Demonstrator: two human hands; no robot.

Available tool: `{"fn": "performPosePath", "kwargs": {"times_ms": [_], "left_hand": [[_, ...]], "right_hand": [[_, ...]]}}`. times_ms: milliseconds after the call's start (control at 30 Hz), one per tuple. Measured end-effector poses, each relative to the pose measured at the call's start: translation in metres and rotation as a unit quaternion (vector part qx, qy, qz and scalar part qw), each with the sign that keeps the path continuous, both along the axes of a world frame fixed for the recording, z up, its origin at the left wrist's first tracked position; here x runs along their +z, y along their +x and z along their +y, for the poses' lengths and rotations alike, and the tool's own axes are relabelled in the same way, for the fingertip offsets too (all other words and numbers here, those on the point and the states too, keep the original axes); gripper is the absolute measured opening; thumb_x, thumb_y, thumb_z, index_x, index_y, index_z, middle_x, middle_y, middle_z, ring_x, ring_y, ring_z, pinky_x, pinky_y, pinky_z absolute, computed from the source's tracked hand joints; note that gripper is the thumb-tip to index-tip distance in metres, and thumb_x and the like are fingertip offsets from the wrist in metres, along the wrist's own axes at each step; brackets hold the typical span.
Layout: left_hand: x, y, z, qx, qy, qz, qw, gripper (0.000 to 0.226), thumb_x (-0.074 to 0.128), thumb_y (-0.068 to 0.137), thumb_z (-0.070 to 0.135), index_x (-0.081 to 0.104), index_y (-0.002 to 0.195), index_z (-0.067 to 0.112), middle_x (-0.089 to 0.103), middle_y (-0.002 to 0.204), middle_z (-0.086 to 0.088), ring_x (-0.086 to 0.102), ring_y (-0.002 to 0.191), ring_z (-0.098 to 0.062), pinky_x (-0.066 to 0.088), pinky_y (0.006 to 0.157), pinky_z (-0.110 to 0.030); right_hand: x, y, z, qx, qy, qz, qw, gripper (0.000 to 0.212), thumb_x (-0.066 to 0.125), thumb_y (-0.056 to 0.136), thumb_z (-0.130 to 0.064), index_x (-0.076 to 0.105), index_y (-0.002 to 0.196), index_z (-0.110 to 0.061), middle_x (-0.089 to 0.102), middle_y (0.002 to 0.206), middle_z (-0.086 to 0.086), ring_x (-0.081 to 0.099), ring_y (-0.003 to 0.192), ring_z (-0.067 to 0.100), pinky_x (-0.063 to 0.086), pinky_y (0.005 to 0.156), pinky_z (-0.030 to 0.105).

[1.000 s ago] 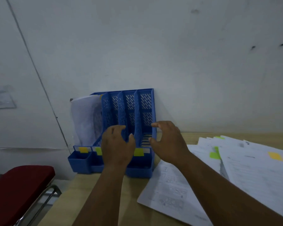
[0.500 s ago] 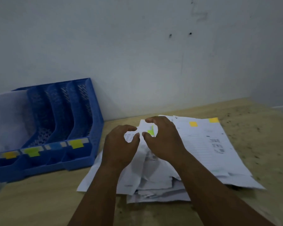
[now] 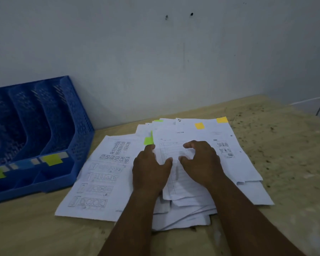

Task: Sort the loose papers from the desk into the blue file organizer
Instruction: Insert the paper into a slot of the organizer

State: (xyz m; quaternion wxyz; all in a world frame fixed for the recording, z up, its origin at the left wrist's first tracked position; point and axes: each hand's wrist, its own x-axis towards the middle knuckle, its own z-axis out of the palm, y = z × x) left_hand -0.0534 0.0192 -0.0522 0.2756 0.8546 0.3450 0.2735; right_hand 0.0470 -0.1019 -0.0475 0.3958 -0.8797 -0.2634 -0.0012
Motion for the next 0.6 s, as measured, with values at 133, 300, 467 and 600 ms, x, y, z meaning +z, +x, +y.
{"fn": "performPosePath", "kwargs": {"times_ms": [133,300,467,600], "left_hand": [[-0.0038,0.0006,0.0017,-0.003,-0.011,-0.016,1.0,0.065,0.076,0.079,0.049,0.052,0.135,0.026,0.07,0.11,0.005,0.066,0.104,-0.019,0.055,0.091,-0.042],[-0.0004,-0.0024,0.0017,-0.014,-0.035,-0.063,0.997,0.051,0.079,0.084,0.022,0.06,0.131,0.024,0.067,0.086,0.013,0.066,0.081,-0.006,0.055,0.084,-0.031],[-0.002,-0.0006,0.0032,-0.008,-0.044,-0.095,0.995,0.026,0.074,0.088,0.024,0.068,0.113,0.026,0.066,0.074,0.014,0.063,0.075,0.001,0.053,0.077,-0.025],[-0.0031,0.0007,0.0049,-0.009,-0.035,-0.103,0.994,0.008,0.066,0.095,0.028,0.069,0.088,0.025,0.067,0.078,0.017,0.062,0.078,0.002,0.048,0.072,-0.022]], "right_hand": [[-0.0005,0.002,0.0044,-0.002,-0.041,0.002,0.999,0.045,0.071,0.082,-0.046,0.059,0.125,-0.036,0.053,0.137,-0.006,0.049,0.128,0.022,0.039,0.106,0.042],[-0.0001,0.0026,0.0085,0.002,-0.09,0.009,0.996,0.05,0.07,0.082,-0.052,0.057,0.128,-0.037,0.05,0.14,-0.003,0.043,0.132,0.024,0.034,0.107,0.041],[0.0037,-0.0005,0.0103,-0.002,-0.099,0.016,0.995,0.052,0.07,0.082,-0.054,0.056,0.129,-0.037,0.048,0.141,-0.002,0.04,0.134,0.025,0.032,0.108,0.042],[0.0082,-0.0037,0.0085,-0.017,-0.104,0.021,0.994,0.055,0.071,0.08,-0.057,0.055,0.13,-0.038,0.046,0.142,0.0,0.039,0.134,0.027,0.032,0.109,0.044]]}}
